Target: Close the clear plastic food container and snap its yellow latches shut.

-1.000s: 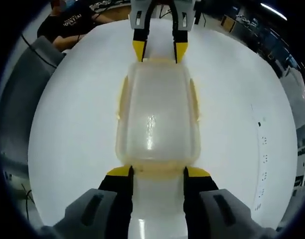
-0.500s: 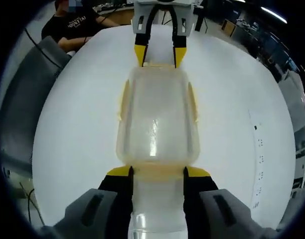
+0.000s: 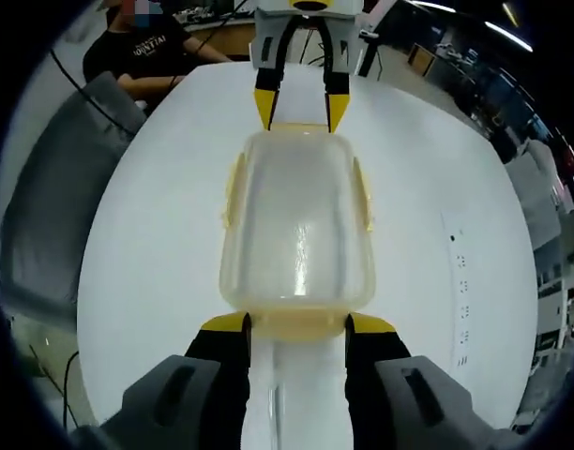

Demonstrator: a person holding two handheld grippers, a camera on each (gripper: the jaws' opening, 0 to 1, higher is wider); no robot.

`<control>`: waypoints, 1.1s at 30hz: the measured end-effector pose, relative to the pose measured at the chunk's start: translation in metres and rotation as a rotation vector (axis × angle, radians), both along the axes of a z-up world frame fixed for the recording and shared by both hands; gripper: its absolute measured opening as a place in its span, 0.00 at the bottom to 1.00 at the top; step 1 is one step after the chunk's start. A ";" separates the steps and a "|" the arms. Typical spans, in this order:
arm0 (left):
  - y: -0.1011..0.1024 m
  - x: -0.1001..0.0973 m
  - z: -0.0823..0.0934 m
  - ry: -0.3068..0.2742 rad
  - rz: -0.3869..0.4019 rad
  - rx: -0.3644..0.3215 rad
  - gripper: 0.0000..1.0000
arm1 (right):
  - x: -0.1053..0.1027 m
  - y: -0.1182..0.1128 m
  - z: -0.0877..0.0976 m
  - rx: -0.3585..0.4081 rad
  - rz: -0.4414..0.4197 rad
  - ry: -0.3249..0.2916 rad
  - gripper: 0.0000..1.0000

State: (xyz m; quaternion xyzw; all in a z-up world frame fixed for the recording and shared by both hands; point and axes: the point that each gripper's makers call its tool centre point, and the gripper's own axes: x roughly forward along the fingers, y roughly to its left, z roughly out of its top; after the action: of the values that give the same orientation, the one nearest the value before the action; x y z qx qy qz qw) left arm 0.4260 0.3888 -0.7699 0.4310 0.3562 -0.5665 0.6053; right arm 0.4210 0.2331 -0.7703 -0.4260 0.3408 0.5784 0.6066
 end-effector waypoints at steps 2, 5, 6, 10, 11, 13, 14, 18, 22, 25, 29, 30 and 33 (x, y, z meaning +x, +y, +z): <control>-0.006 -0.002 0.004 0.002 -0.001 -0.005 0.33 | -0.003 -0.006 0.005 0.000 -0.001 -0.001 0.36; -0.018 -0.002 0.008 -0.008 -0.005 -0.006 0.33 | -0.005 -0.017 0.012 0.004 -0.007 -0.013 0.36; -0.022 -0.003 0.009 -0.009 -0.004 -0.008 0.33 | -0.005 -0.021 0.014 0.004 -0.007 -0.015 0.36; -0.042 -0.002 0.014 -0.022 -0.006 -0.018 0.33 | -0.003 -0.044 0.019 0.002 -0.010 -0.027 0.36; -0.048 -0.002 0.015 -0.023 -0.006 -0.022 0.33 | -0.004 -0.048 0.020 0.001 -0.012 -0.029 0.36; -0.059 -0.001 0.016 -0.029 -0.010 -0.019 0.33 | -0.003 -0.059 0.021 0.004 -0.016 -0.032 0.36; -0.063 -0.001 0.016 -0.029 -0.012 -0.017 0.33 | -0.002 -0.063 0.021 0.004 -0.017 -0.032 0.36; -0.085 0.001 0.017 -0.034 -0.011 -0.022 0.33 | -0.005 -0.084 0.020 0.003 -0.022 -0.039 0.36; -0.111 0.004 0.015 -0.029 -0.017 -0.013 0.33 | -0.001 -0.110 0.017 0.011 -0.026 -0.036 0.36; -0.128 0.008 0.013 -0.042 -0.025 0.005 0.33 | 0.006 -0.128 0.016 0.018 -0.030 -0.036 0.36; -0.148 0.016 0.013 -0.037 -0.020 0.012 0.33 | 0.016 -0.150 0.014 0.017 -0.026 -0.035 0.36; -0.152 0.019 0.012 -0.037 -0.018 0.013 0.33 | 0.019 -0.154 0.014 0.018 -0.026 -0.038 0.36; -0.168 0.027 0.010 -0.037 -0.020 0.020 0.33 | 0.026 -0.168 0.011 0.029 -0.032 -0.034 0.36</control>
State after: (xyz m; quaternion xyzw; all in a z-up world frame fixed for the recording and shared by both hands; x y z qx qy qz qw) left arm 0.4528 0.2212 -0.7599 0.4509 0.3463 -0.5608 0.6019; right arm 0.4473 0.0649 -0.7589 -0.4213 0.3288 0.5662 0.6275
